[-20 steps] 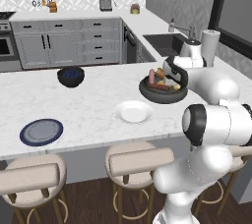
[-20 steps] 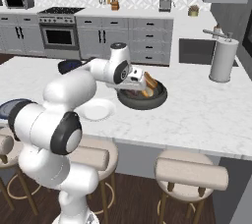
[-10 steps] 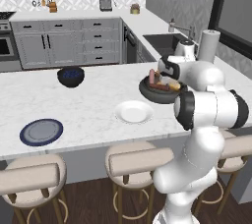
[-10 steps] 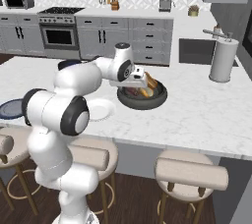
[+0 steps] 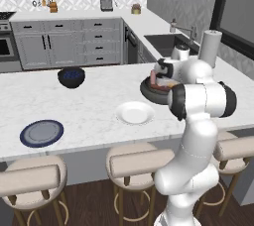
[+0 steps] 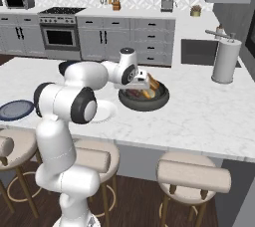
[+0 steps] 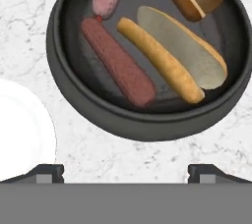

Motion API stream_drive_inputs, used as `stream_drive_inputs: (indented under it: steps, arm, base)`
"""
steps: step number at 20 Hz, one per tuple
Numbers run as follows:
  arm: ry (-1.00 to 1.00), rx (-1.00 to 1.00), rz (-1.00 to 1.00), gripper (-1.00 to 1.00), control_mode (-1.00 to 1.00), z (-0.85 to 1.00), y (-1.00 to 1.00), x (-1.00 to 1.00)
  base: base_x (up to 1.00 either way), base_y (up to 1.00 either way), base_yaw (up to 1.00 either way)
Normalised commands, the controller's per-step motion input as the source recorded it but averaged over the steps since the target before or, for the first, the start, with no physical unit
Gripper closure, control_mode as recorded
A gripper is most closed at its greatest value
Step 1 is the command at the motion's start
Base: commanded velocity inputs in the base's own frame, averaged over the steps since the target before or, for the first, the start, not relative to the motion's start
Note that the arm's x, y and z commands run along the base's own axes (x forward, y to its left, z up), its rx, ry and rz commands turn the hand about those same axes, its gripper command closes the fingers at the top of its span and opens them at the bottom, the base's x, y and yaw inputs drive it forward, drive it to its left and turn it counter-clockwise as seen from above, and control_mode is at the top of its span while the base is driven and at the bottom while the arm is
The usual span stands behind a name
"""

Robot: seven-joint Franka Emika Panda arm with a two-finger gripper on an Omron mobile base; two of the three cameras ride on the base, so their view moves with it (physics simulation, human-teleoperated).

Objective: Place one bun and one sausage from the bowl on each plate.

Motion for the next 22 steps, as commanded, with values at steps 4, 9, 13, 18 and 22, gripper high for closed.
stream_drive_inputs:
  steps: [4,9,13,18,22]
  arm:
    - [0.02,-0.01,0.06,-1.00,-1.00,0.00,0.00,0.41]
    - [0.07,-0.01,0.07,-1.00,-1.00,0.00,0.00,0.42]
    - [0.02,-0.01,0.14,-1.00,-1.00,-0.13,0.06,0.27]
    - [0.01,0.00,0.17,-1.00,-1.00,-0.44,0.30,0.21]
    - [0.01,0.00,0.12,-1.00,-1.00,-0.21,0.15,0.33]
  base:
    - [0.00,0.00,0.00]
    - [0.00,0.00,0.00]
    - [0.00,0.00,0.00]
    - [0.00,0.00,0.00]
    - [0.00,0.00,0.00]
